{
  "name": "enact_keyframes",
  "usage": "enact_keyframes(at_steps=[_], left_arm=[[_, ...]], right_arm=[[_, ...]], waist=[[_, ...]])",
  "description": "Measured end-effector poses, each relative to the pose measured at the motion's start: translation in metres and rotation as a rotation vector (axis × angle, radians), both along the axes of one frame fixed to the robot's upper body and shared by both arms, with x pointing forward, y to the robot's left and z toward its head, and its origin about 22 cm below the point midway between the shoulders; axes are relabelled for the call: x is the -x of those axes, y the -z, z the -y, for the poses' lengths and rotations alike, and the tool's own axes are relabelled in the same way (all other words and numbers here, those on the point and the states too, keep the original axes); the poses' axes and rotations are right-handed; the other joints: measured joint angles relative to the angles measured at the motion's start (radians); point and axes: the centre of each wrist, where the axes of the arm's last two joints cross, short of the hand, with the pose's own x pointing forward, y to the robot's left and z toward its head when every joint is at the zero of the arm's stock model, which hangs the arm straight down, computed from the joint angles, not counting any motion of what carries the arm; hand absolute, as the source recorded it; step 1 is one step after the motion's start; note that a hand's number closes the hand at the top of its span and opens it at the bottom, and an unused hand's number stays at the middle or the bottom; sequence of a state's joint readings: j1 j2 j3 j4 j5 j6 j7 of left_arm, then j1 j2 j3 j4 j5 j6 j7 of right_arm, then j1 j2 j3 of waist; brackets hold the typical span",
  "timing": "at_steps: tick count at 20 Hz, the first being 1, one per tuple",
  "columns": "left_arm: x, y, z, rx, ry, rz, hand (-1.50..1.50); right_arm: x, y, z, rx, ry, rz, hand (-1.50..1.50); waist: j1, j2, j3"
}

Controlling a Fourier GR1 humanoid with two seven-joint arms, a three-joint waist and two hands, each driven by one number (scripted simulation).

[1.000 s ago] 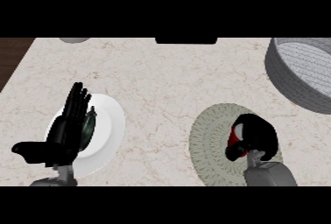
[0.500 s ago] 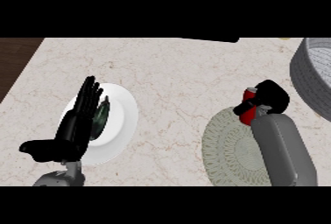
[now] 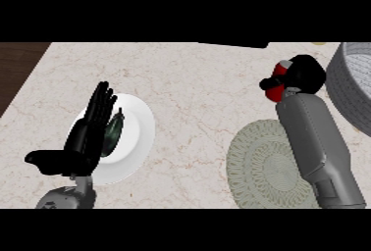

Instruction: Pick the can from the placemat and place it in the basket

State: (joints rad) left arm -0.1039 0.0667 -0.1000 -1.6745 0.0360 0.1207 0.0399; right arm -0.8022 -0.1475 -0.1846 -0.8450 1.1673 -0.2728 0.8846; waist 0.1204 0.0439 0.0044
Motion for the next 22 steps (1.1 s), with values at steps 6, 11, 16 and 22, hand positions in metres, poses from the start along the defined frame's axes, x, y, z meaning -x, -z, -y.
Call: enact_keyframes(at_steps=[6, 11, 16, 22], left_arm=[[0.000, 0.002, -0.001, 0.005, -0.020, -0.014, 0.00], [0.004, 0.008, -0.012, 0.000, -0.050, -0.031, 0.00], [0.007, 0.015, -0.015, 0.006, -0.074, -0.037, 0.00], [0.006, 0.013, -0.025, 0.007, -0.091, -0.038, 0.00]], right_arm=[[-0.023, -0.042, -0.035, 0.016, -0.027, 0.271, 1.50], [-0.038, -0.079, -0.062, 0.007, -0.041, 0.390, 1.50], [-0.048, -0.104, -0.064, -0.004, 0.008, 0.403, 1.50], [-0.055, -0.104, -0.033, 0.063, 0.111, 0.336, 1.50]], waist=[[-0.022, -0.012, -0.002], [-0.052, -0.025, -0.004], [-0.077, -0.032, -0.005], [-0.092, -0.035, -0.005]])
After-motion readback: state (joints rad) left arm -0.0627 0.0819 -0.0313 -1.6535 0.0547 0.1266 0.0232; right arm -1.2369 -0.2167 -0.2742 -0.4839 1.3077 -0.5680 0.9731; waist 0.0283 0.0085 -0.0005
